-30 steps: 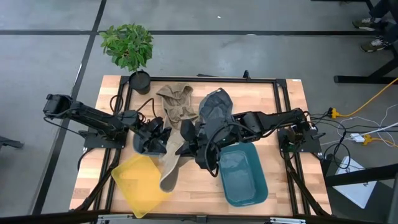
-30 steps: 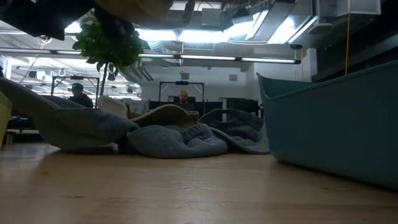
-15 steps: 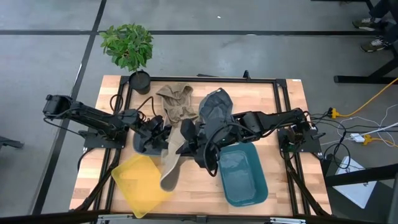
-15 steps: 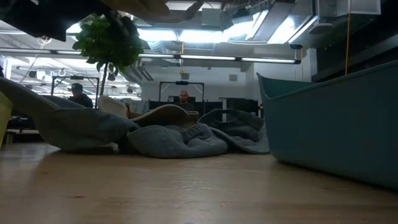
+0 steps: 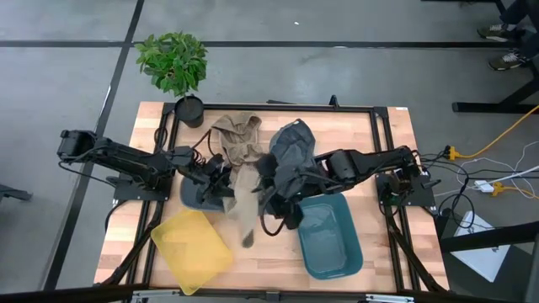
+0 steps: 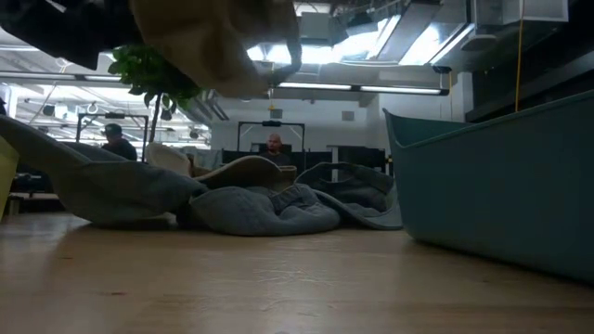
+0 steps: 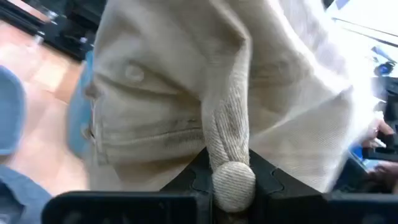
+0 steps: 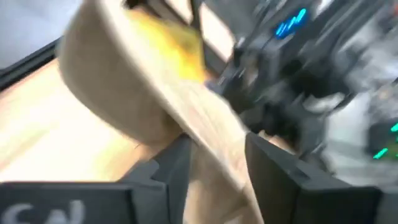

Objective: Pick & Place hat
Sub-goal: Put the right brown cap into the blue bin

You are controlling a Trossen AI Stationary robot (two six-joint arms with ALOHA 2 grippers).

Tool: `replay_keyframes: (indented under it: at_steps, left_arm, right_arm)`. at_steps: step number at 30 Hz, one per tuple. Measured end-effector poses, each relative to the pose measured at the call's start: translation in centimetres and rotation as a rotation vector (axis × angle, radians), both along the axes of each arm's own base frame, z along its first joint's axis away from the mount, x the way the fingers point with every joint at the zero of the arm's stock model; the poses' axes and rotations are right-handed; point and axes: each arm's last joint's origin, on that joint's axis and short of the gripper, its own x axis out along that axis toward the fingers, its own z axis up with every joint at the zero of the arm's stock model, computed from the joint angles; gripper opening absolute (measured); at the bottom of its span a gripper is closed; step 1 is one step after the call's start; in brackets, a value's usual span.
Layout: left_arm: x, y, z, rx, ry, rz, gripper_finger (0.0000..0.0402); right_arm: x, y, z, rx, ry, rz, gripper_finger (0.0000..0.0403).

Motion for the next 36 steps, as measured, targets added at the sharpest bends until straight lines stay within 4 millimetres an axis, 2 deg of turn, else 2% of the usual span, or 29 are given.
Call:
replay_keyframes:
  at_steps: [9, 15, 19, 23, 29, 36]
  left_arm:
    - [-1.0, 1.8, 0.6, -0.047, 0.040, 0.113, 0.0033]
    - [-1.5, 2.3, 1.0, -0.224, 0.095, 0.142, 0.0033]
    - [-1.3, 2.5, 1.7, -0.274, 0.101, 0.147, 0.0033]
    - [-0.9, 2.4, 3.3, -0.254, 0.044, 0.135, 0.0034]
    - [-0.5, 2.0, 5.8, -0.153, -0.069, 0.148, 0.0034]
    - [0.1, 1.4, 7.6, 0.001, -0.166, 0.198, 0.0034]
  right_arm:
    - [-1.6, -0.4, -0.5, 0.133, 0.170, -0.095, 0.0224]
    - [-1.0, -0.2, 0.0, 0.166, 0.090, -0.091, 0.0231]
    - [-0.1, -0.3, 0.4, 0.200, 0.000, -0.092, 0.0232]
    - [0.5, -1.1, 0.4, 0.204, -0.036, -0.141, 0.0232]
    - [2.0, -2.8, -0.7, 0.221, -0.027, -0.266, 0.0232]
    - [1.1, -3.4, -1.8, 0.166, 0.076, -0.415, 0.0232]
